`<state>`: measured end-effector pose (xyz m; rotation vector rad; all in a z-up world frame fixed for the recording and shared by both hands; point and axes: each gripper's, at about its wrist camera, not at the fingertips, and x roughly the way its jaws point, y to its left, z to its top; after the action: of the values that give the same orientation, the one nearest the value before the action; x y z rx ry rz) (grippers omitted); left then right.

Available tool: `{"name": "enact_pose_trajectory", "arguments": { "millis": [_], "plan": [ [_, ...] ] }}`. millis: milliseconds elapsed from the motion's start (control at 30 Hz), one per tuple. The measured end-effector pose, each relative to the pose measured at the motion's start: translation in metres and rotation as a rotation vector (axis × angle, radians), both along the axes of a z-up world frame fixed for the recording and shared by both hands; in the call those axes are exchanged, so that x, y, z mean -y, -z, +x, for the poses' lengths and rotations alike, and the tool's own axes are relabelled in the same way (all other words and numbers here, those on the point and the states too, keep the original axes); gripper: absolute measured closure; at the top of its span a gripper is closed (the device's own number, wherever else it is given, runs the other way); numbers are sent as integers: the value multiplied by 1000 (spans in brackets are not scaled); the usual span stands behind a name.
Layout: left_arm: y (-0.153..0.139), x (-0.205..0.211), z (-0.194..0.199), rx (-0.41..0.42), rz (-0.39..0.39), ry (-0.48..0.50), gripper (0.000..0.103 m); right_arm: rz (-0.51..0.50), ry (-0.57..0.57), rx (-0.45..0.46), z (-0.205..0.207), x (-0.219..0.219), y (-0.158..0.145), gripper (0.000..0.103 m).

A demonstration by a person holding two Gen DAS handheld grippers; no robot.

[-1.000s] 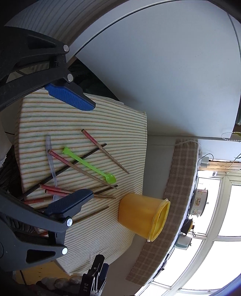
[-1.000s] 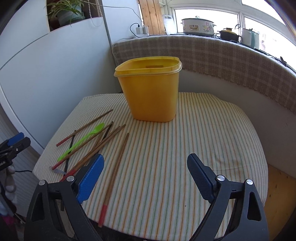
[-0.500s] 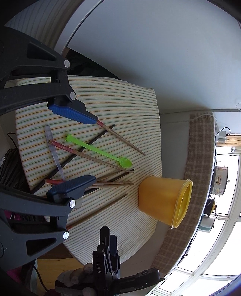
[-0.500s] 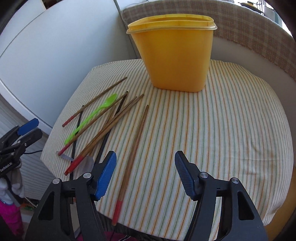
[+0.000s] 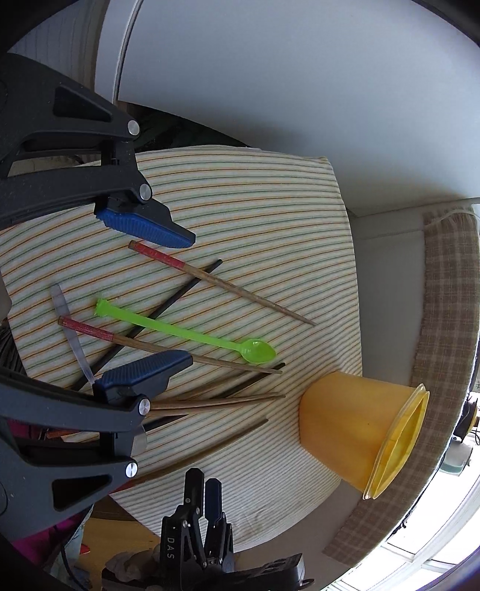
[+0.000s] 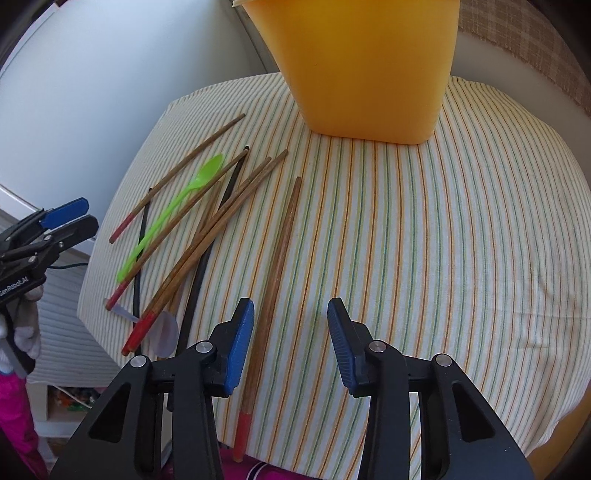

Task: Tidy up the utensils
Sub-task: 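Lower the left tool toward a red-tipped chopstick while the right tool approaches another chopstick, then close the left tool on a red-tipped wooden chopstick while the right tool grasps another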

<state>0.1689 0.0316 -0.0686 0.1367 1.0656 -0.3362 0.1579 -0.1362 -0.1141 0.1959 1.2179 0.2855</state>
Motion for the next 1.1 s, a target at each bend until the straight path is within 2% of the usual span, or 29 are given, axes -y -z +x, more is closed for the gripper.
{"name": "enact_pose_trajectory", "arguments": {
  "millis": [100,200,267,400,667,833,967,1100],
  "plan": [
    [3,8,22,-26,31,10,60,-13,-6,-11,2,-2,2,64],
    [11,18,42,-53,65,36,62,-21,-10,-38,7,-5,4,67],
    [18,26,52,-75,86,55,71,-26,-11,-49,11,-6,5,69],
    [27,34,69,-116,93,71,80,-28,-13,-72,20,-9,6,71],
    [37,37,91,-172,105,85,85,-29,-11,-143,29,-13,6,75],
    [49,42,96,-192,148,99,85,-34,-9,-185,36,-19,9,78],
    [58,41,104,-197,149,100,85,-72,-28,-196,39,-33,10,79],
    [64,44,103,-196,150,108,90,-121,-47,-200,45,-50,11,82]
  ]
}}
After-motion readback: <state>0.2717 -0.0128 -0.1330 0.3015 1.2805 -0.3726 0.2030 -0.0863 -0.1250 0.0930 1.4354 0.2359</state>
